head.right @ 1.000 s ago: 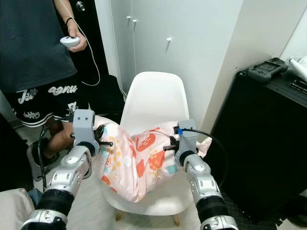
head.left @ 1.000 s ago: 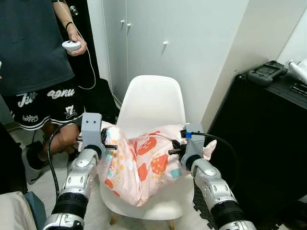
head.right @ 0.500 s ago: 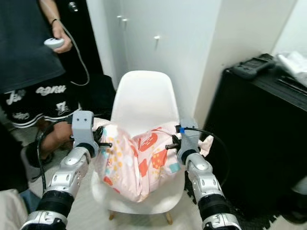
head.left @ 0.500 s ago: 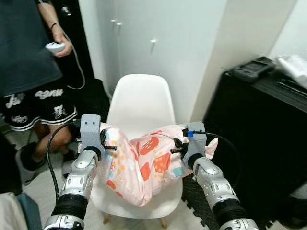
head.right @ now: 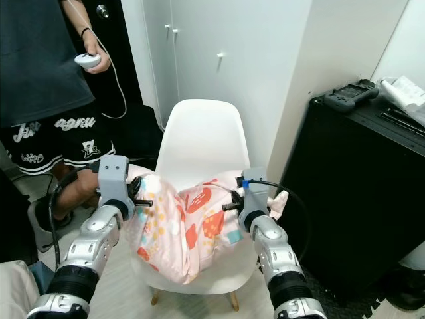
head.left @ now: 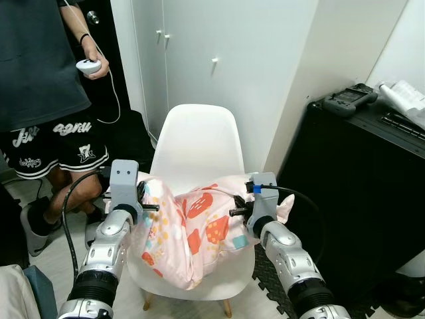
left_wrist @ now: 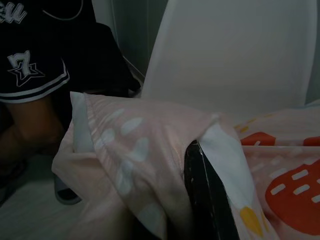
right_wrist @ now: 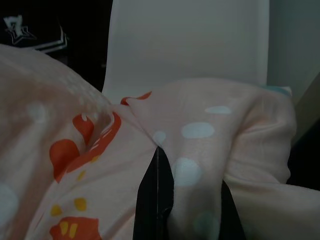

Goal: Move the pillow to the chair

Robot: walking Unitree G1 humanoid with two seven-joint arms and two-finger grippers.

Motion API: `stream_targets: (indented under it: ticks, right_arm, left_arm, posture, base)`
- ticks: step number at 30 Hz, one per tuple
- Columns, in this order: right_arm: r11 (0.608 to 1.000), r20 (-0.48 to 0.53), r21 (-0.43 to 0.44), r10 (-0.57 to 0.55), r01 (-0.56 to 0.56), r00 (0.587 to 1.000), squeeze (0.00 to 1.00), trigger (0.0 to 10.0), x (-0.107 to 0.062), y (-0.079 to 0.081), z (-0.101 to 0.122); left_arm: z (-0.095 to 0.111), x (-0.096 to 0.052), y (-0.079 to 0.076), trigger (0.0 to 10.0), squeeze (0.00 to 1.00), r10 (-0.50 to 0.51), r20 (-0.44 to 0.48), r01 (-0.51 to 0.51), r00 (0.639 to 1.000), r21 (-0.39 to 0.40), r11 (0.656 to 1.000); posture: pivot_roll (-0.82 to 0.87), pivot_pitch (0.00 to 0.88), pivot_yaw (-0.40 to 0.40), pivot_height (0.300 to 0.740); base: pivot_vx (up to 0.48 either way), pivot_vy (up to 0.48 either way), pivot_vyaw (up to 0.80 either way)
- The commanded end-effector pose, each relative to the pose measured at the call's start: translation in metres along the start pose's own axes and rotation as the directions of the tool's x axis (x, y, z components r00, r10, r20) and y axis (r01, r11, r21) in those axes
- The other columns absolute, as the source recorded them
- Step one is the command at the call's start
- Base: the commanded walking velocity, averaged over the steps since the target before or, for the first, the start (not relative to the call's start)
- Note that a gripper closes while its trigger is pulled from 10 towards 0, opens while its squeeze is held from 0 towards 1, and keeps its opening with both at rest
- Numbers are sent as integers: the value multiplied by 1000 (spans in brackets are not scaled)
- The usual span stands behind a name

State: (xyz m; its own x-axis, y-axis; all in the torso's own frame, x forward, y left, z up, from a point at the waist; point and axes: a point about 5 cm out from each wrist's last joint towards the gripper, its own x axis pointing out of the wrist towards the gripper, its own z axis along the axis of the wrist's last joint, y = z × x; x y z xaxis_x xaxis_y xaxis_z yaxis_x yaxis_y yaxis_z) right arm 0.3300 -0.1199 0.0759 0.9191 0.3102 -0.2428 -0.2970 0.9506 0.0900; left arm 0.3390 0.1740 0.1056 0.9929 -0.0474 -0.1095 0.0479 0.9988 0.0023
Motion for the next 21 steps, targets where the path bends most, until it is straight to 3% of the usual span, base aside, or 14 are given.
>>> stream_targets:
  ticks: [1,13,21]
  right_arm:
    - [999,39,-20,27,-26,999,0,10000,1,4,5]
    - [998,58,-67,23,-19,998,0,10000,8,-2,13]
    - [999,74,-42,-26,29,997,0,10000,4,-9,10]
  left_arm:
    - [3,0,-2,10000,0,-15,23,14,1000,22,1000]
    - [4,7,-3,10000,0,-7,19,7,1000,31,999]
    - [-1,7,-9,10000,0,-22,8,22,1000,8,1000]
  posture:
    - [95,53,-47,700]
    - [81,47,-40,690]
    - [76,40,-9,690]
  base:
    - [0,0,0]
    - [0,0,0]
    - [0,0,0]
